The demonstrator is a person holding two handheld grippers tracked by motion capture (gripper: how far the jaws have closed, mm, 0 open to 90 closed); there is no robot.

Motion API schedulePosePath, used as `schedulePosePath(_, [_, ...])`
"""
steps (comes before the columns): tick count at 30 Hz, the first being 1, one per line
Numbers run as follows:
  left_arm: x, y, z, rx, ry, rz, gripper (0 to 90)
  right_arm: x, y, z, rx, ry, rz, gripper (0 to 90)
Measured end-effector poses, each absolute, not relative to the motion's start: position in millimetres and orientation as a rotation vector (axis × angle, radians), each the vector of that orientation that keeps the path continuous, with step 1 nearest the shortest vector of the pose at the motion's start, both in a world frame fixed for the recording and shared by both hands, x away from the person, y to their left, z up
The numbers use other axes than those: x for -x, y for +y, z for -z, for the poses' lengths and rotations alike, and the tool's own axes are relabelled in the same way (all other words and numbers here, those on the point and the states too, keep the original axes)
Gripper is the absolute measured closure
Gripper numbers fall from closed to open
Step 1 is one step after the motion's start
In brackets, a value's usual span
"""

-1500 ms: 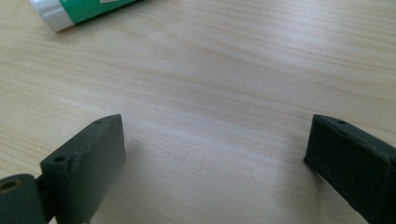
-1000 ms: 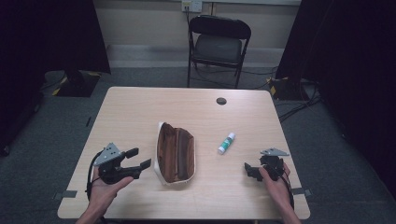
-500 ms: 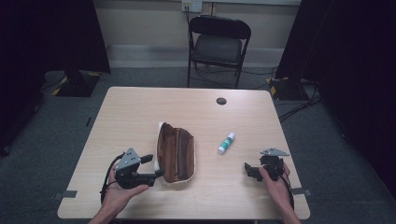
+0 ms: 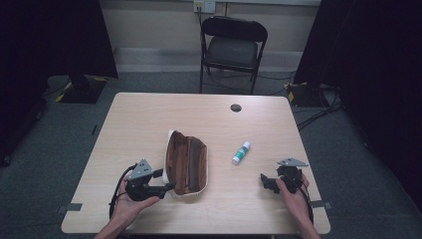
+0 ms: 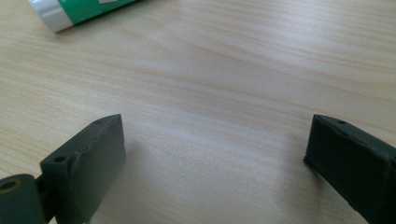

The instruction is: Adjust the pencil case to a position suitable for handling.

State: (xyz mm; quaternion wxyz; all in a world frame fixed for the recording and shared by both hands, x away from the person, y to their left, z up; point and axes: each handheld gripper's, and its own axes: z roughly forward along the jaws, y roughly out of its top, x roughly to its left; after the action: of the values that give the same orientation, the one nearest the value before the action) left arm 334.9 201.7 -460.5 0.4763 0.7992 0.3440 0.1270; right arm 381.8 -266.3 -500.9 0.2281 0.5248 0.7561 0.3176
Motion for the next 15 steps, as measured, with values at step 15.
schedulePosePath(15, [-337, 212, 457, -1.977, 0.817, -0.329, 60.2, -382, -266, 501, -1.448, 2.081, -0.874, 3.9])
